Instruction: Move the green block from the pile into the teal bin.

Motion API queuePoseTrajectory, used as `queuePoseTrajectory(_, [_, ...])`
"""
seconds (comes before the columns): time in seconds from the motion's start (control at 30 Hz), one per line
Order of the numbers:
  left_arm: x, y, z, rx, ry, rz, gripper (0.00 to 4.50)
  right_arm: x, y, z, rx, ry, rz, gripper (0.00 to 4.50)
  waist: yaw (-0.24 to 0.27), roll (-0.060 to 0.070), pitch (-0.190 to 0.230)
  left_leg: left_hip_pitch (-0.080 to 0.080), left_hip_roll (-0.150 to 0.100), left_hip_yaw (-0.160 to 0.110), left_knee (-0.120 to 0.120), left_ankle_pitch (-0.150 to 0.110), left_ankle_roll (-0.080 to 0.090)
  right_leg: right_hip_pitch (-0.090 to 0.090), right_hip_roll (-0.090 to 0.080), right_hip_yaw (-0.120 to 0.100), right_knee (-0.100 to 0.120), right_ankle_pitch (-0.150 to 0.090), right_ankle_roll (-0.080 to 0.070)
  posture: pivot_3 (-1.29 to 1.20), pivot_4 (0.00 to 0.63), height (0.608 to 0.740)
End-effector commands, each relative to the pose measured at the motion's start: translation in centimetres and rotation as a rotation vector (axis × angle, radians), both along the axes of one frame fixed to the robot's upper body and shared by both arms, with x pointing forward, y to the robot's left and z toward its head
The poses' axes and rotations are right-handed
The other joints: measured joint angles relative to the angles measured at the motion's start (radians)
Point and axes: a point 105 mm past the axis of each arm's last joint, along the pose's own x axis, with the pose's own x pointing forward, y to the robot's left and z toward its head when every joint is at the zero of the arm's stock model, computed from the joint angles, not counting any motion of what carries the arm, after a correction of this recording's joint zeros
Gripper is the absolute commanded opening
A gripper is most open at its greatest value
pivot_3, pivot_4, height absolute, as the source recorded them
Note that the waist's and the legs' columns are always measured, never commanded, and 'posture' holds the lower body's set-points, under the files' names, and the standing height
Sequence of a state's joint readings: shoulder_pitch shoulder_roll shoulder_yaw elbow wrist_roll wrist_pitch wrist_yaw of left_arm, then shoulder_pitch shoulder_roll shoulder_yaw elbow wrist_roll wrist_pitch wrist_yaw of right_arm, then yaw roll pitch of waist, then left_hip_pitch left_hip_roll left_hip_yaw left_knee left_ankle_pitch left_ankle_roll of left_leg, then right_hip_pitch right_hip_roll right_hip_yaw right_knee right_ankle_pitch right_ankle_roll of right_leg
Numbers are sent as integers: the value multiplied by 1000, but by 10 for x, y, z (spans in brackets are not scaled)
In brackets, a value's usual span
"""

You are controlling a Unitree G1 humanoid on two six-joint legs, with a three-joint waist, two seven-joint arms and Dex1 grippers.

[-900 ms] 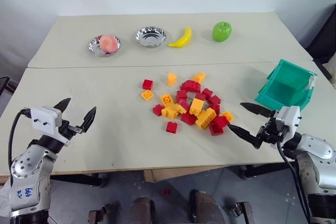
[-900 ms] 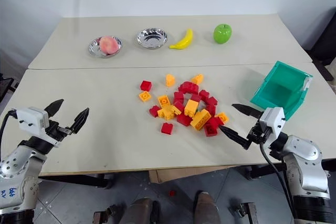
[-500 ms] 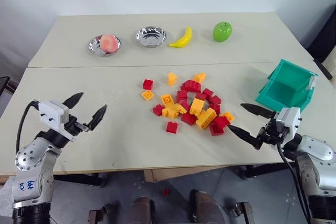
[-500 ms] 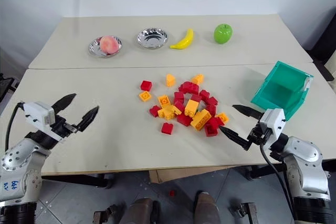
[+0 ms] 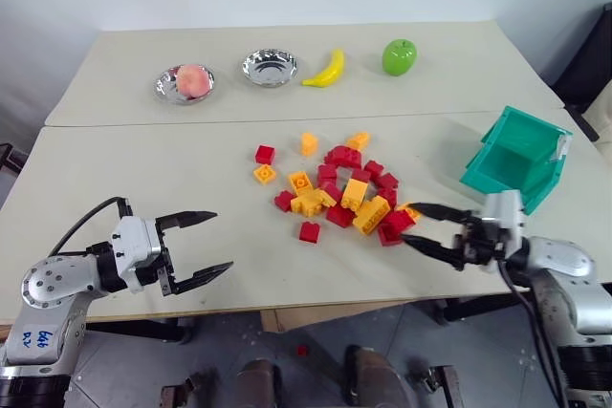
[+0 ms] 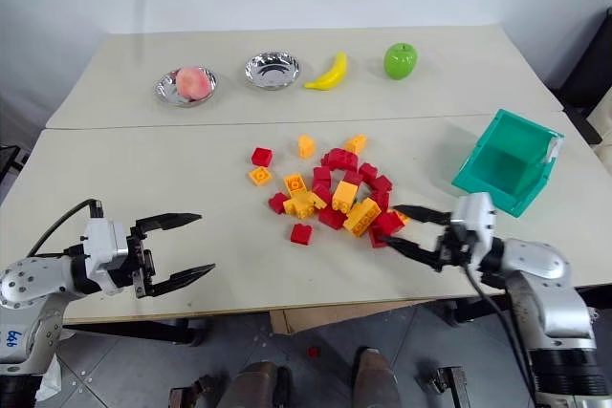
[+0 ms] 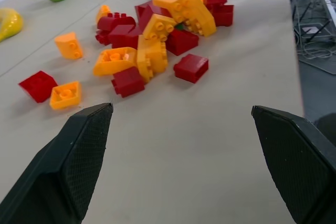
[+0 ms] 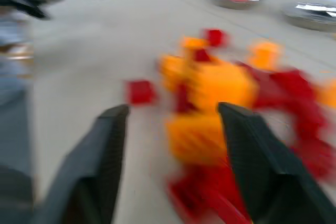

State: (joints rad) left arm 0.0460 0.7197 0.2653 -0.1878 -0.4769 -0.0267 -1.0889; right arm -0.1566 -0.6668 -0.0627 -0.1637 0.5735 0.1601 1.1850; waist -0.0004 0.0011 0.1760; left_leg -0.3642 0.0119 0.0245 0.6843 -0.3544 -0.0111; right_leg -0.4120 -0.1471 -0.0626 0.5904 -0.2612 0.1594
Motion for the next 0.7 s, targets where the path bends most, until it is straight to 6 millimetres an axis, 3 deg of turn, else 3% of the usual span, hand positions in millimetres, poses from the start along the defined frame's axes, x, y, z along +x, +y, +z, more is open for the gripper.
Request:
queuePoseTrajectory(0.03, [-2,0,10,-4,-52,2,4500,-7,35,4,-15,31,120,1350,1,0,0,0,0,0,0,0,0,0,0,0,0,0,0,0,150,740])
queuePoseTrajectory(0.17, [-2,1,7,-10,-52,27,4500,-6,68,-10,-114,21,190,13,0,0,0,0,0,-1,1,0,0,0,0,0,0,0,0,0,150,740])
queuePoseTrajectory(0.3, [-3,-2,5,-20,-53,40,4500,4,85,-14,-105,38,149,13,-2,0,0,-1,0,-1,1,0,0,-1,0,-1,0,0,0,0,150,740])
queuePoseTrajectory(0.37, [-3,-4,4,-25,-55,43,4500,19,86,-19,-133,-6,85,13,-2,0,0,-1,0,0,1,0,0,-1,0,-1,0,0,0,0,150,740])
queuePoseTrajectory(0.5, [-3,-7,3,-29,-59,51,4500,49,68,-13,-131,-76,-16,13,-1,0,0,-2,0,0,1,0,0,-1,0,-1,0,0,-1,0,150,740])
queuePoseTrajectory(0.6, [0,-7,3,-37,-66,58,4500,77,39,8,-53,-89,-124,13,-3,0,0,-1,0,0,1,0,0,-1,0,-1,0,0,-1,0,150,740])
queuePoseTrajectory(0.7, [4,-8,0,-38,-68,62,4500,105,6,9,-56,-98,-282,13,-3,0,0,-1,0,0,1,0,0,-1,0,-1,0,0,-1,0,150,740])
